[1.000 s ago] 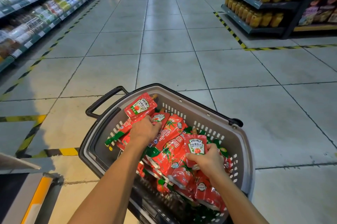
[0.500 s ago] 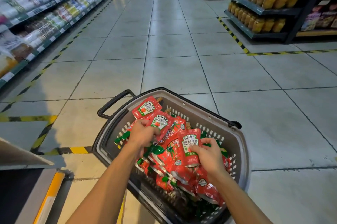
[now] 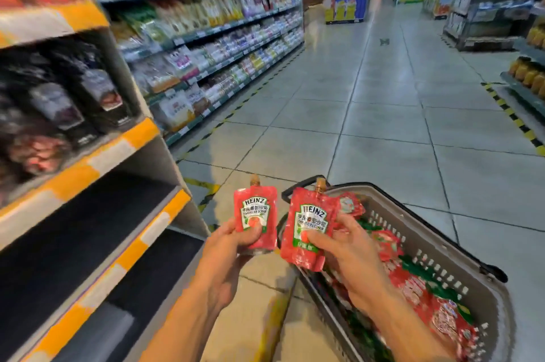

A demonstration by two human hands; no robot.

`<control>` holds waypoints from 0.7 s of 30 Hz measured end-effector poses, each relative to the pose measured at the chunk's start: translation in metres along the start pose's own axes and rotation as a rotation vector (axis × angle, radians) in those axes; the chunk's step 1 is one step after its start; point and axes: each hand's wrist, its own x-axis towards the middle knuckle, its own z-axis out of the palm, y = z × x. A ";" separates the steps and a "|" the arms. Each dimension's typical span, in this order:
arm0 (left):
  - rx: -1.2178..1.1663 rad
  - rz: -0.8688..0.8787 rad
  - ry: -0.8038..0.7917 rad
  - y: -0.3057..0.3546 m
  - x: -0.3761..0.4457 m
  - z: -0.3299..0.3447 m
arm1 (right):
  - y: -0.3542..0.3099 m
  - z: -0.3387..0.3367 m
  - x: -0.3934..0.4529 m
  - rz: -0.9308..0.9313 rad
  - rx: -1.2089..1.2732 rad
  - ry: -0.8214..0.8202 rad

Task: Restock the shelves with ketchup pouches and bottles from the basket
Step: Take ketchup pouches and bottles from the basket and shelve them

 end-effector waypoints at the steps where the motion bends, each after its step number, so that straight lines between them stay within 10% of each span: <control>1: -0.019 0.038 0.041 0.012 -0.015 -0.017 | -0.003 0.022 -0.003 -0.010 -0.017 -0.050; 21: 0.057 0.612 1.138 0.093 -0.401 -0.328 | 0.065 0.421 -0.211 0.009 -0.226 -1.145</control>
